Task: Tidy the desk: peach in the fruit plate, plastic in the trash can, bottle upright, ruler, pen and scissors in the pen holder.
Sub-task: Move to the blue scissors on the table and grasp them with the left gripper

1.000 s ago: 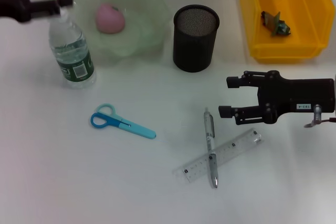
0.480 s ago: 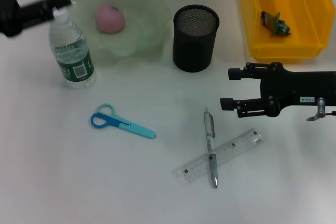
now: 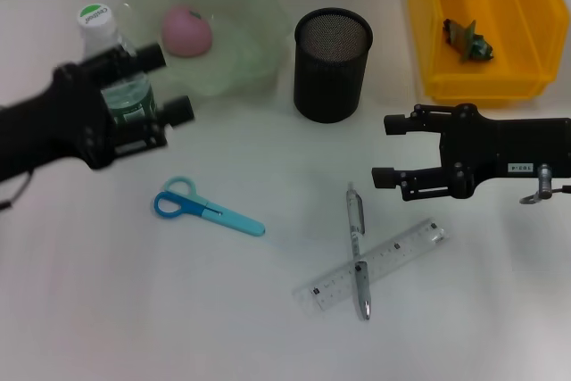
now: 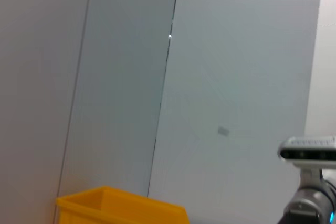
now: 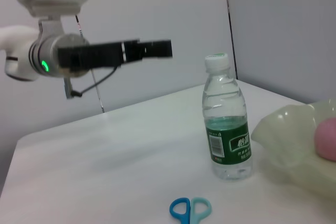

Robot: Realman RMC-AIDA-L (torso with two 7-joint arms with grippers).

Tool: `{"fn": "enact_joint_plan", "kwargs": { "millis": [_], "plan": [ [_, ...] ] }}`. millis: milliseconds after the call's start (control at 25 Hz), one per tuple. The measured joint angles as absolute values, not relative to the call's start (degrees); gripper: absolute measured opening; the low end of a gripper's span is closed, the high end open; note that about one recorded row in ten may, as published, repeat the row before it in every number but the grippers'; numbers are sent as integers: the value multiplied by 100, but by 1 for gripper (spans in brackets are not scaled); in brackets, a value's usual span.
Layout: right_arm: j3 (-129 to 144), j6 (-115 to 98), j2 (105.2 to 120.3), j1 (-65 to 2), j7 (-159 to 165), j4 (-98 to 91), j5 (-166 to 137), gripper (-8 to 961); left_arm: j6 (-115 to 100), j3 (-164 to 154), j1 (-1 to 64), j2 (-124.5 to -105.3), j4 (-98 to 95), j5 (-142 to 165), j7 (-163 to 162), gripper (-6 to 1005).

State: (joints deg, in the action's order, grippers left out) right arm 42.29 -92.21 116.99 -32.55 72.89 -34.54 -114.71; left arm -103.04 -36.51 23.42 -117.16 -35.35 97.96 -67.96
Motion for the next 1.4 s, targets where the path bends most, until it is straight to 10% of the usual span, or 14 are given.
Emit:
{"fn": "enact_joint_plan", "kwargs": {
  "millis": [880,1400],
  "plan": [
    [4225,-9221,11709,-3167,7300,-3443,-11519,834,-9687,-3762,2329,-11827,-3031,10006,-6155,805],
    [4199,-9194,11706,-3172,7580,-3416,-11523,833,-9832,-4937,3636,-11526,-5508,11444,-8368,799]
  ]
}}
